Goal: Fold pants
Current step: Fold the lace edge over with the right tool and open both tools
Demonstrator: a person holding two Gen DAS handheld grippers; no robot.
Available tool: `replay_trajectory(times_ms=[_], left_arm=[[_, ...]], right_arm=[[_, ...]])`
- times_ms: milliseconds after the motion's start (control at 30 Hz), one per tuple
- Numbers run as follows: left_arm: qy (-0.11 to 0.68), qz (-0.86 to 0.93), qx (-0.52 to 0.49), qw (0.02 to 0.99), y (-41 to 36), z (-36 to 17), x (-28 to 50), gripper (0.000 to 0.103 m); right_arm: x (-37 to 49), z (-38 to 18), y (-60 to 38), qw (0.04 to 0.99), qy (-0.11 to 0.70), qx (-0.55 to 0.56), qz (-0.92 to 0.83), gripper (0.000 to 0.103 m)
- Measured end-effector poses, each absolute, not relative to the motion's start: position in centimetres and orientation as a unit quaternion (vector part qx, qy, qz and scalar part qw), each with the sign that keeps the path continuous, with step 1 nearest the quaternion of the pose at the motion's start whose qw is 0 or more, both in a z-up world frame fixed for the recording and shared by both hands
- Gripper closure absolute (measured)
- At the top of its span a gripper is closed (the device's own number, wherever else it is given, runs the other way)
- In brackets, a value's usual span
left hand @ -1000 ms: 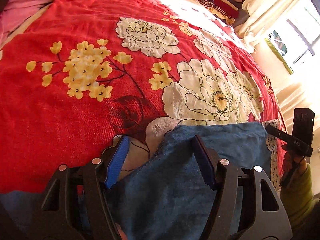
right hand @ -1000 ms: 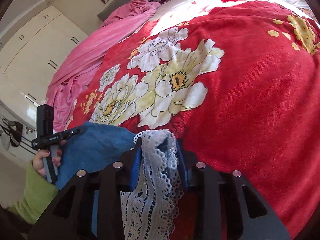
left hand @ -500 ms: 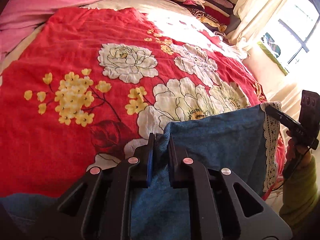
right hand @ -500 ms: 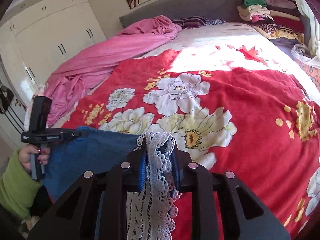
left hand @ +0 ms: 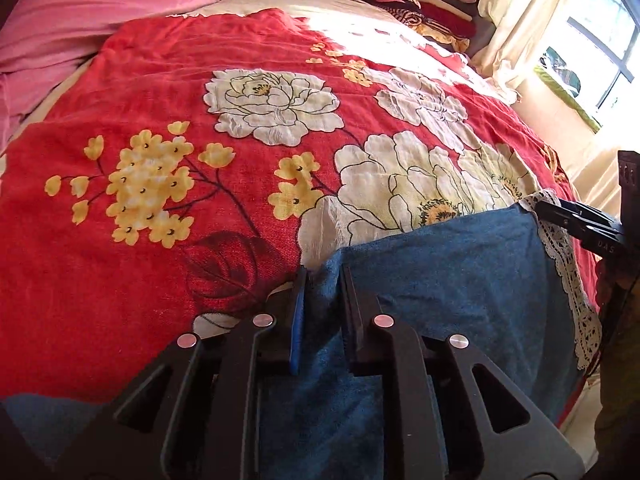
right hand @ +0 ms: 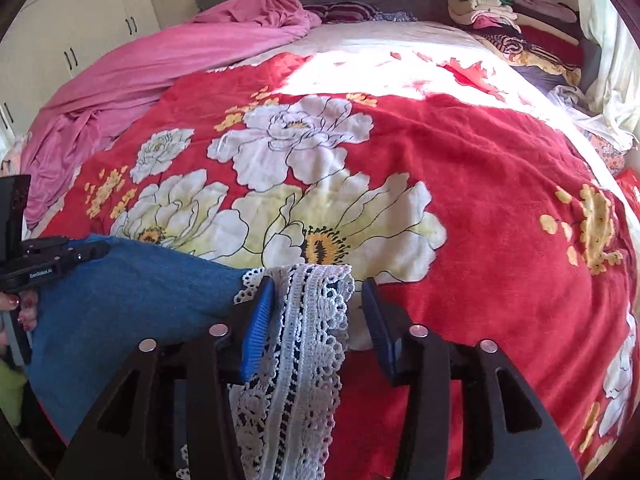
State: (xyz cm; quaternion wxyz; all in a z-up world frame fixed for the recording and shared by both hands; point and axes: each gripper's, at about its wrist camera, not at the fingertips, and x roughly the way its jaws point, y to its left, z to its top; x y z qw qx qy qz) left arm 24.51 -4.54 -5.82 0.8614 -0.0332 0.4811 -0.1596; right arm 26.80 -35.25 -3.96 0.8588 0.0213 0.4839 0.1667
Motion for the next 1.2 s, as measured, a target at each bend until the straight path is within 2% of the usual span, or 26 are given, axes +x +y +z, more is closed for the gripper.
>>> replay_trajectory(times_ms=[33,67,133,367,400,467,500,900,1200], left_arm=[[0.478,-0.157,-0.036,0.863,-4.3,-5.4,24.0,0.089],[0.471,-0.159,-0.040,0.867,-4.1,-4.8,23.4,0.085],[0.457,-0.157,-0.044,0.875,-3.4,-3.7,21.9,0.075],[0.428,-0.141,-0.068,0.890,-0.8,-1.5,16.6,0.073],[0.424,-0.142,-0.069,0.892,-0.6,-1.2,15.5,0.072],[0.420,-0.141,-0.072,0.893,-0.1,-0.9,13.6,0.062],[0.419,-0.142,-0.075,0.894,0.1,-0.8,12.8,0.060],[0.367,-0.039,-0.142,0.919,9.9,2.5,5.0,0.054],[0.397,0.029,-0.199,0.896,15.1,-0.7,5.4,0.045]], right_arm=[[26.1,-2.9,-35.7,0.865,0.471,0.030,0.171,0.055],[25.2,-1.7,-36.0,0.870,0.459,0.037,0.177,0.045],[23.2,0.0,-36.8,0.878,0.442,0.046,0.177,0.041],[16.8,1.1,-38.9,0.862,0.458,0.115,0.186,0.041],[16.0,0.9,-39.1,0.858,0.463,0.122,0.185,0.041],[14.4,0.6,-39.3,0.851,0.471,0.136,0.188,0.041],[13.8,0.5,-39.2,0.847,0.477,0.138,0.189,0.041],[10.9,-1.6,-38.4,0.831,0.501,0.153,0.188,0.041],[11.1,-3.8,-39.2,0.809,0.508,0.217,0.202,0.040]])
